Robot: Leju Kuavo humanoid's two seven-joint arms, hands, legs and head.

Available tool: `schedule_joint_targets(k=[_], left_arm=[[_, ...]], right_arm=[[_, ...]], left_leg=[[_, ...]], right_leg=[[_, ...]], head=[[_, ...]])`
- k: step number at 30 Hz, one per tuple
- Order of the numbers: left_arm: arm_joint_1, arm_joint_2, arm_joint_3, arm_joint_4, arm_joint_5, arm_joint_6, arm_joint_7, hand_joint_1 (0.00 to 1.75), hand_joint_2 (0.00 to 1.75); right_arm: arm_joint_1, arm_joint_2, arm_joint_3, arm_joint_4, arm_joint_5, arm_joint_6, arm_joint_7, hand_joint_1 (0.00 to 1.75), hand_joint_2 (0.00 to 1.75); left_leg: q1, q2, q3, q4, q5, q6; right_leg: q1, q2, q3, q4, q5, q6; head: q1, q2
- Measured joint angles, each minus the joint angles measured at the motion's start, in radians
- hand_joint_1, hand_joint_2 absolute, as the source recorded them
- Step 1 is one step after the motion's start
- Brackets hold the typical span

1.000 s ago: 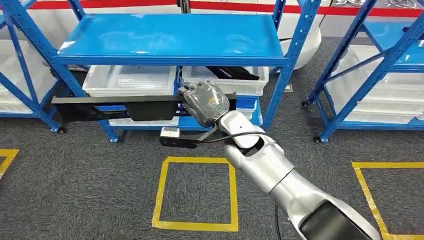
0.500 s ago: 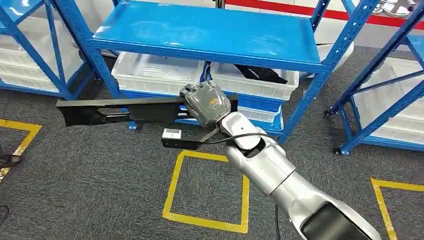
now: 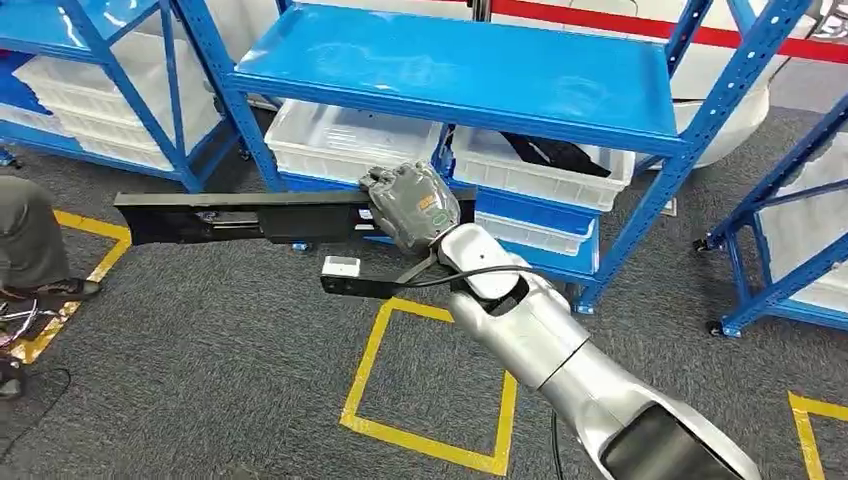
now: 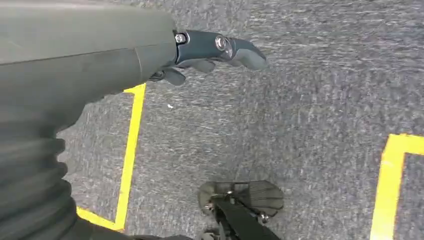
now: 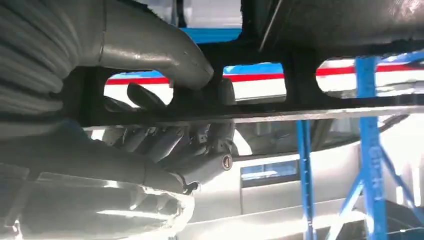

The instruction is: Take the parts from the cabinet and place them on the table.

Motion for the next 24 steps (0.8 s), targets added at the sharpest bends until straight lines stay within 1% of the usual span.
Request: schedule_joint_targets(k=[1, 2, 3, 4, 5, 6, 7, 8, 9, 10, 11, 12, 13, 14, 15, 16, 17, 18, 19, 20, 21, 23, 24], left_arm=[[0.0, 0.0, 0.0, 0.0, 0.0, 0.0, 0.001, 0.0, 1.75], [0.0, 0.0, 0.001, 0.0, -0.003, 0.0, 0.002, 0.0, 1.75], [0.0, 0.002, 0.002, 0.0, -0.004, -0.001, 0.003, 0.0, 1.75], [-0.001, 0.003, 0.003, 0.0, -0.004, -0.001, 0.005, 0.0, 1.75], [-0.003, 0.003, 0.003, 0.0, -0.005, -0.003, 0.007, 0.0, 1.75], [-0.003, 0.003, 0.003, 0.0, -0.005, -0.006, 0.007, 0.0, 1.75], [-0.002, 0.003, 0.005, 0.0, -0.005, -0.01, 0.006, 0.0, 1.75], [-0.002, 0.003, 0.007, 0.0, -0.004, -0.012, 0.006, 0.0, 1.75], [-0.002, 0.003, 0.007, 0.0, -0.004, -0.012, 0.005, 0.0, 1.75], [-0.002, 0.002, 0.007, 0.0, -0.004, -0.015, 0.005, 0.0, 1.75], [-0.003, 0.002, 0.007, 0.0, -0.003, -0.016, 0.005, 0.0, 1.75], [-0.004, 0.003, 0.007, 0.0, -0.003, -0.018, 0.005, 0.0, 1.75], [-0.004, 0.003, 0.007, 0.0, -0.003, -0.018, 0.005, 0.0, 1.75], [-0.004, 0.003, 0.007, 0.0, -0.003, -0.018, 0.006, 0.0, 1.75], [-0.003, 0.003, 0.008, 0.0, -0.002, -0.018, 0.006, 0.0, 1.75], [-0.001, 0.002, 0.008, 0.0, -0.002, -0.018, 0.006, 0.0, 1.75], [-0.001, 0.001, 0.008, 0.0, 0.0, -0.018, 0.005, 0.0, 1.75], [-0.001, 0.0, 0.008, 0.0, 0.003, -0.018, 0.004, 0.0, 1.75], [-0.001, 0.0, 0.008, 0.0, 0.003, -0.018, 0.002, 0.0, 1.75], [-0.001, 0.0, 0.008, 0.0, 0.003, -0.017, 0.0, 0.0, 1.75], [-0.001, 0.0, 0.009, 0.0, 0.003, -0.016, -0.001, 0.0, 1.75], [0.002, 0.0, 0.011, 0.0, 0.004, -0.015, -0.001, 0.0, 1.75], [0.003, 0.0, 0.014, 0.0, 0.003, -0.014, -0.001, 0.0, 1.75]], right_arm=[[0.003, 0.0, 0.0, 0.0, 0.002, 0.0, 0.001, 1.75, 1.75], [0.003, 0.001, 0.001, 0.0, 0.004, -0.001, 0.001, 1.75, 1.75], [0.001, 0.003, 0.001, 0.0, 0.006, -0.001, 0.001, 1.75, 1.75], [0.001, 0.004, 0.0, 0.0, 0.007, -0.001, 0.002, 1.75, 1.75], [-0.001, 0.005, -0.001, 0.0, 0.007, -0.001, 0.002, 1.75, 1.75], [0.0, 0.006, -0.001, 0.0, 0.008, -0.001, 0.002, 1.75, 1.75], [0.0, 0.007, -0.001, 0.0, 0.008, -0.001, 0.002, 1.75, 1.75], [0.0, 0.009, -0.001, 0.0, 0.008, -0.001, 0.002, 1.75, 1.75], [0.0, 0.012, -0.001, 0.0, 0.008, -0.001, 0.002, 1.75, 1.75], [0.0, 0.013, -0.002, 0.0, 0.009, -0.001, 0.002, 1.75, 1.75], [-0.003, 0.014, -0.002, 0.0, 0.009, -0.001, 0.002, 1.75, 1.75], [-0.003, 0.013, -0.002, 0.0, 0.01, -0.001, 0.002, 1.75, 1.75], [-0.001, 0.011, -0.002, 0.001, 0.01, -0.001, 0.002, 1.75, 1.75], [0.003, 0.01, -0.001, 0.002, 0.011, -0.001, 0.001, 1.75, 1.75], [0.006, 0.009, 0.0, 0.005, 0.012, -0.001, 0.001, 1.75, 1.75], [0.008, 0.009, 0.001, 0.005, 0.014, 0.0, 0.001, 1.75, 1.75], [0.008, 0.01, 0.002, 0.005, 0.015, 0.0, 0.0, 1.75, 1.75], [0.007, 0.011, 0.002, 0.005, 0.016, 0.0, 0.0, 1.75, 1.75], [0.007, 0.013, 0.002, 0.005, 0.017, 0.0, -0.002, 1.75, 1.75], [0.007, 0.014, 0.002, 0.005, 0.018, 0.0, -0.002, 1.75, 1.75], [0.006, 0.018, 0.002, 0.005, 0.019, 0.001, -0.004, 1.75, 1.75], [0.006, 0.019, 0.003, 0.005, 0.02, 0.003, -0.005, 1.75, 1.75], [0.005, 0.02, 0.003, 0.005, 0.021, 0.003, -0.005, 1.75, 1.75]], left_leg=[[0.001, 0.001, 0.021, -0.035, 0.025, 0.001], [0.001, 0.006, 0.058, -0.102, 0.059, 0.004], [0.0, 0.024, 0.121, -0.214, 0.105, 0.009], [-0.004, 0.06, 0.165, -0.298, 0.119, 0.015], [-0.016, 0.068, 0.17, -0.304, 0.112, 0.022], [-0.016, 0.051, 0.165, -0.307, 0.116, 0.03], [-0.017, 0.044, 0.163, -0.307, 0.116, 0.032], [-0.019, 0.034, 0.161, -0.308, 0.117, 0.036], [-0.015, 0.025, 0.164, -0.321, 0.125, 0.046], [-0.008, 0.017, 0.17, -0.328, 0.131, 0.054], [-0.006, 0.01, 0.169, -0.331, 0.137, 0.063], [-0.007, 0.0, 0.165, -0.331, 0.138, 0.064], [-0.006, -0.012, 0.163, -0.331, 0.139, 0.066], [-0.006, -0.025, 0.161, -0.331, 0.14, 0.066], [-0.006, -0.038, 0.16, -0.331, 0.141, 0.064], [-0.005, -0.051, 0.16, -0.331, 0.143, 0.061], [-0.003, -0.063, 0.159, -0.33, 0.144, 0.059], [-0.002, -0.076, 0.16, -0.329, 0.145, 0.055], [0.0, -0.089, 0.159, -0.328, 0.147, 0.048], [-0.007, -0.097, 0.154, -0.324, 0.147, 0.038], [-0.005, -0.105, 0.15, -0.325, 0.149, 0.033], [0.003, -0.114, 0.144, -0.331, 0.156, 0.02], [0.006, -0.12, 0.142, -0.334, 0.161, 0.012]], right_leg=[[0.001, -0.01, 0.0, 0.0, -0.001, -0.001], [0.002, -0.017, 0.001, 0.001, -0.002, -0.001], [0.004, -0.026, 0.002, 0.001, -0.002, -0.001], [0.008, -0.032, 0.004, 0.001, -0.005, 0.002], [0.021, -0.038, 0.0, 0.002, -0.006, 0.004], [0.022, -0.043, -0.001, 0.002, -0.007, 0.006], [0.022, -0.051, 0.0, 0.0, -0.008, 0.01], [0.021, -0.06, 0.001, -0.003, -0.007, 0.013], [0.03, -0.068, 0.006, -0.002, -0.01, 0.02], [0.021, -0.038, -0.014, 0.016, -0.024, 0.024], [0.02, -0.006, -0.03, 0.062, -0.052, 0.018], [0.015, 0.013, -0.063, 0.136, -0.084, 0.012], [0.01, 0.022, -0.108, 0.232, -0.12, 0.009], [0.008, 0.026, -0.144, 0.305, -0.143, 0.011], [0.006, 0.027, -0.159, 0.332, -0.145, 0.018], [0.002, 0.027, -0.147, 0.306, -0.129, 0.029], [-0.001, 0.028, -0.114, 0.24, -0.099, 0.041], [-0.009, 0.036, -0.065, 0.139, -0.058, 0.053], [-0.018, 0.068, -0.015, 0.037, -0.022, 0.062], [-0.018, 0.085, -0.01, 0.011, -0.022, 0.058], [-0.017, 0.074, -0.006, 0.007, -0.015, 0.049], [-0.007, 0.063, -0.008, 0.012, -0.012, 0.038], [-0.006, 0.057, -0.008, 0.012, -0.009, 0.031]], head=[[-0.001, 0.0], [-0.001, 0.0], [-0.001, 0.0], [-0.001, 0.0], [0.001, 0.0], [0.003, 0.0], [0.001, 0.0], [0.003, 0.0], [0.001, 0.0], [0.004, 0.0], [0.003, 0.0], [0.008, 0.0], [0.006, 0.0], [0.008, 0.0], [0.008, 0.0], [0.008, 0.0], [0.008, 0.0], [0.007, 0.0], [0.008, 0.0], [0.008, 0.0], [0.008, 0.0], [0.007, 0.0], [0.008, 0.0]])
